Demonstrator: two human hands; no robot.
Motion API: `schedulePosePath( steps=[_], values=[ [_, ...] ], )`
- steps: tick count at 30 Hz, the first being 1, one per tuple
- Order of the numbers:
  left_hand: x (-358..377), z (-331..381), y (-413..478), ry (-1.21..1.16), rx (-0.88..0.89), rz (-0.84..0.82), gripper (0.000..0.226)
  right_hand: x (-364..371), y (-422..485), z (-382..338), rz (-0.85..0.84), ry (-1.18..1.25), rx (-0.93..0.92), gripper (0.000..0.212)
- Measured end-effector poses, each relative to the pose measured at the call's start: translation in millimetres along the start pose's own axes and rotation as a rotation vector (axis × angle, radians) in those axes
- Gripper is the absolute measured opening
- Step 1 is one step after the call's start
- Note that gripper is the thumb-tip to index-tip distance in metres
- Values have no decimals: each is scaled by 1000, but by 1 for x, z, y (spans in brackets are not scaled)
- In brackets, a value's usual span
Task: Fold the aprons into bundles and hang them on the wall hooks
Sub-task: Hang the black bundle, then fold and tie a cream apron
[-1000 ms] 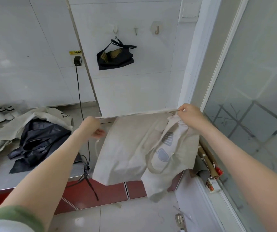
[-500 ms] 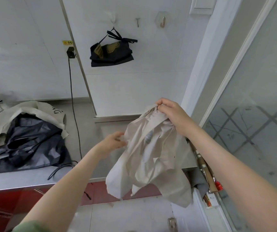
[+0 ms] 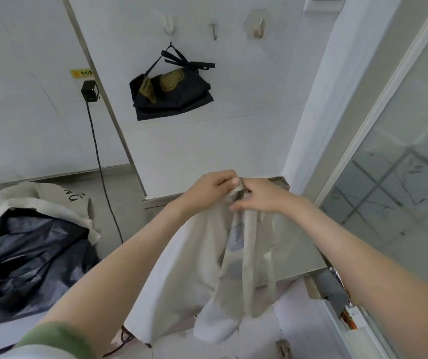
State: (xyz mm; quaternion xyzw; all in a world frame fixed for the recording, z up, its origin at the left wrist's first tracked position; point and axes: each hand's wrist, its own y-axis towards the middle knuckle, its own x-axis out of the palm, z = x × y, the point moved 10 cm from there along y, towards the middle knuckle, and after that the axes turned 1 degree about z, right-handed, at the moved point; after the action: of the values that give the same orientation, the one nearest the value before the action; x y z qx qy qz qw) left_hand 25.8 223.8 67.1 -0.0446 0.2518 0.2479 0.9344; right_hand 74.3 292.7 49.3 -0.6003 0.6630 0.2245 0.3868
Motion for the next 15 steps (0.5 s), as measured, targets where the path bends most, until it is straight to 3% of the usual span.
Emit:
schedulePosePath(
  steps=[2,3,6,7,8,10,13,15],
  values=[
    [-14,1,-2,-84,5,19,15,-8,9,0,65,-1,3,15],
    [-21,-2,-5,-133,-19,31,15,-13,10,-1,94,-1,-3,16],
    [-30,-48,-18,-126,-243,-66,78,-29,15,-3,187,136,-13,31],
    [-26,-69,-28,-59,-333,-156,87,-34,15,-2,215,190,-11,29],
    [-20,-91,-41,6,-417,-270,84,-38,15,-1,242,232,-13,25],
    [-12,-135,-72,195,-580,-462,53,-46,15,3,290,274,-21,21],
    [-33,-175,-89,501,-698,-408,13,-53,16,11,324,302,-7,20],
    [-45,-180,-90,544,-729,-371,18,-56,18,18,344,293,13,19]
  ],
)
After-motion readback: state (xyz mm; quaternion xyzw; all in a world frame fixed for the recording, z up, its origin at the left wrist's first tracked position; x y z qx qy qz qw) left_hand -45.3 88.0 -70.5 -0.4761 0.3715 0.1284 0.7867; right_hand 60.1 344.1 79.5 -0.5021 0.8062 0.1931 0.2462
